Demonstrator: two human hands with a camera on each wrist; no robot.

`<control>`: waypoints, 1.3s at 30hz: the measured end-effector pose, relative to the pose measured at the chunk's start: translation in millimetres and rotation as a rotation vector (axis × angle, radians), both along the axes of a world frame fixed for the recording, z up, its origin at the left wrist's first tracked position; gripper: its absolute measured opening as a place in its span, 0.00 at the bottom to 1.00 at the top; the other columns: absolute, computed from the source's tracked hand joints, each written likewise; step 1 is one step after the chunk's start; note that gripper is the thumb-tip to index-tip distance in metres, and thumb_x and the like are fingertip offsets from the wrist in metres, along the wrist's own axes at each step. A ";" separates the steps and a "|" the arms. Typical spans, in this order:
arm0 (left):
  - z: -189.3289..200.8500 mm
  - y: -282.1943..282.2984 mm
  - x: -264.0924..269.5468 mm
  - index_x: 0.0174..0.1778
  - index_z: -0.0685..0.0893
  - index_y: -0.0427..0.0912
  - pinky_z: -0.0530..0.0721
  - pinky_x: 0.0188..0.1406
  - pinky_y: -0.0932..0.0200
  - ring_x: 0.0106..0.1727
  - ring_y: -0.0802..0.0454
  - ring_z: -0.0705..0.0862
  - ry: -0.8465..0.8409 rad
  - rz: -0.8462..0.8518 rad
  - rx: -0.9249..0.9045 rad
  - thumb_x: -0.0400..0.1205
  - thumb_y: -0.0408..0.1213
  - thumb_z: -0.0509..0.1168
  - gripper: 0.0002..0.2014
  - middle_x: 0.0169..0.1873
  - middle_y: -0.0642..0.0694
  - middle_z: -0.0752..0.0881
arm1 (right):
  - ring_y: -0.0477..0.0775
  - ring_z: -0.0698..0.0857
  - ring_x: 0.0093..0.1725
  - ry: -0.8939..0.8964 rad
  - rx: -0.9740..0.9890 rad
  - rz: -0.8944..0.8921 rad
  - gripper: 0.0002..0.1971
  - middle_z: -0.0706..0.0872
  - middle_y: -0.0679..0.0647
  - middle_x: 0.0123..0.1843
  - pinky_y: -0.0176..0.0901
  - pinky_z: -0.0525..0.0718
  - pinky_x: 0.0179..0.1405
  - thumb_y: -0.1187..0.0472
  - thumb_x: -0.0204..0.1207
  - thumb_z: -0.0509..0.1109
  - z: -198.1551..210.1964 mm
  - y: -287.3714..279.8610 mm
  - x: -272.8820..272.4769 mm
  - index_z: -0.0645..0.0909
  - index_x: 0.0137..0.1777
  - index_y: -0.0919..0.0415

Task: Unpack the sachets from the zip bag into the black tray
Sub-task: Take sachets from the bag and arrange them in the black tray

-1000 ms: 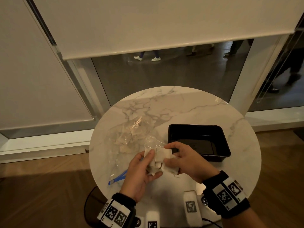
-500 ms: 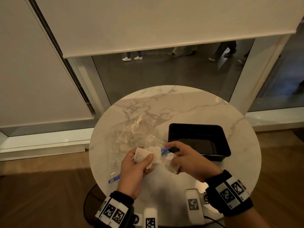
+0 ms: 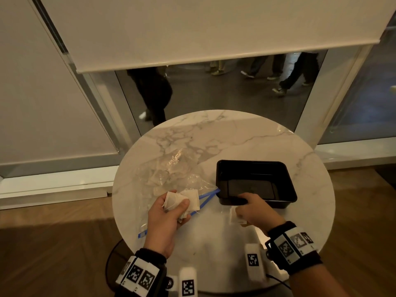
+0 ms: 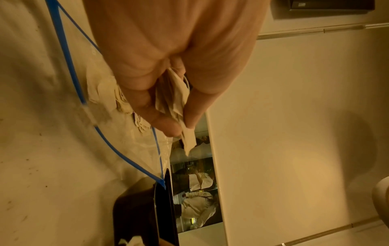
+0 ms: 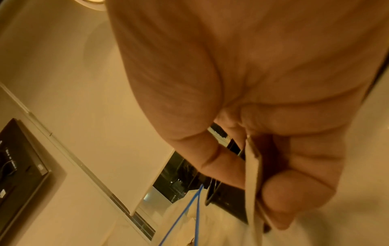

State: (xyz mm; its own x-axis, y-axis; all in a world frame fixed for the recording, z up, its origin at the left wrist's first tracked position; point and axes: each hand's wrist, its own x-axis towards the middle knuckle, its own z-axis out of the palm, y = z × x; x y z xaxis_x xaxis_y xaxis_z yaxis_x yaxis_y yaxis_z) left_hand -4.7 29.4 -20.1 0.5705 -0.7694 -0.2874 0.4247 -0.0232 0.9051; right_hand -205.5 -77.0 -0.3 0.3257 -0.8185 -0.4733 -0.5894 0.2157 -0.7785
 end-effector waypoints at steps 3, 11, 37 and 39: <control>1.7 1.6 2.7 0.61 0.84 0.43 0.89 0.41 0.52 0.55 0.42 0.87 0.006 0.016 -0.006 0.77 0.23 0.74 0.18 0.59 0.38 0.87 | 0.59 0.88 0.40 0.057 -0.005 0.047 0.12 0.88 0.66 0.47 0.51 0.91 0.43 0.72 0.77 0.64 2.6 -0.4 -3.7 0.85 0.58 0.69; 2.8 2.7 -2.1 0.60 0.84 0.44 0.88 0.43 0.51 0.56 0.43 0.88 -0.028 -0.040 0.021 0.77 0.24 0.74 0.18 0.57 0.40 0.88 | 0.56 0.91 0.36 0.132 0.049 0.188 0.19 0.86 0.57 0.48 0.47 0.91 0.37 0.68 0.79 0.65 23.3 4.7 -14.2 0.78 0.68 0.52; 0.4 -18.9 -56.5 0.80 0.71 0.60 0.69 0.76 0.63 0.74 0.63 0.69 -0.862 -0.687 0.275 0.81 0.37 0.72 0.32 0.72 0.61 0.72 | 0.45 0.87 0.38 -0.011 -0.310 0.018 0.06 0.89 0.50 0.35 0.38 0.86 0.41 0.62 0.80 0.72 9.3 -43.9 -30.9 0.88 0.43 0.57; 1.1 -22.1 -59.2 0.81 0.70 0.57 0.66 0.76 0.66 0.76 0.64 0.69 -0.934 -0.714 0.269 0.82 0.37 0.71 0.32 0.74 0.60 0.71 | 0.46 0.85 0.39 0.040 -0.344 0.016 0.06 0.88 0.51 0.36 0.40 0.84 0.44 0.61 0.79 0.73 14.4 -52.5 -24.2 0.89 0.45 0.61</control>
